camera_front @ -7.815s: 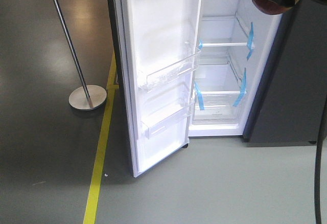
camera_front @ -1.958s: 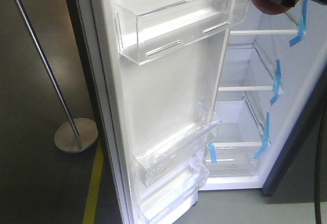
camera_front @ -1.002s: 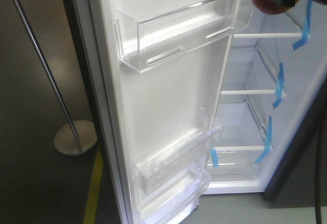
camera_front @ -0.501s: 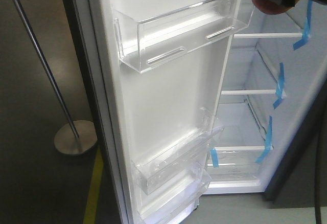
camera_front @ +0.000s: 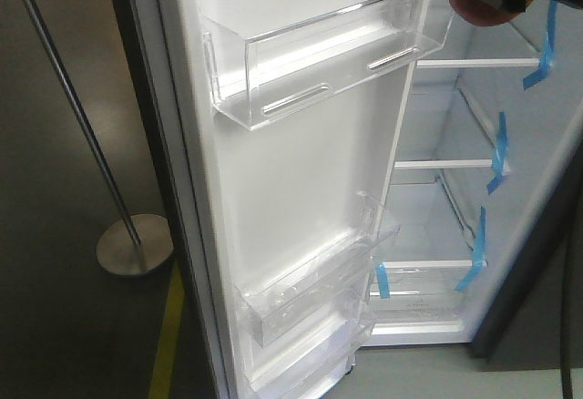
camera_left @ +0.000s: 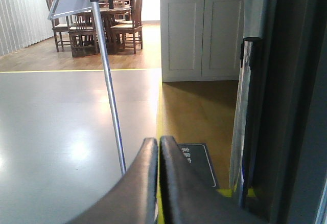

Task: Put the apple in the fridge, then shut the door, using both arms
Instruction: 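Lower the apple with the right gripper into the upper door bin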

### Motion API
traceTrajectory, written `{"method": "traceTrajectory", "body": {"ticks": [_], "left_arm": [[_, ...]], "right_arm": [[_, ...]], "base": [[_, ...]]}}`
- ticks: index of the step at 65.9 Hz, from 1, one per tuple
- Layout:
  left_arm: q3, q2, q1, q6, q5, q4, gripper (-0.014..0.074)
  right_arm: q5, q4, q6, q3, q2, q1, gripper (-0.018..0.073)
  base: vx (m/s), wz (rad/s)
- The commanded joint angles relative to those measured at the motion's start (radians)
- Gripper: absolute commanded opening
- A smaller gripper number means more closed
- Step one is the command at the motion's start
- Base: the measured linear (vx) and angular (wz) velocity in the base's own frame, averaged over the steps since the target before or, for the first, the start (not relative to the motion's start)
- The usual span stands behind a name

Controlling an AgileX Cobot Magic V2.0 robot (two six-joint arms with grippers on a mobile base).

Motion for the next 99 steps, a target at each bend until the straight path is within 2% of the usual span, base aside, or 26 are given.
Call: {"method": "traceTrajectory", "body": {"ticks": [1, 99], "left_arm": [[-0.02, -0.006, -0.006, 0.0, -0.073, -0.006, -0.0006], [-0.02, -0.006, -0.006, 0.0, -0.073, -0.006, -0.0006]], "right_arm": [[-0.061, 0.038, -0.005, -0.032, -0.03, -0.003, 0.0122], [-0.061, 0.038, -0.005, -0.032, -0.03, -0.003, 0.0122]], "base": [[0.0, 0.0], [0.0, 0.0]]}}
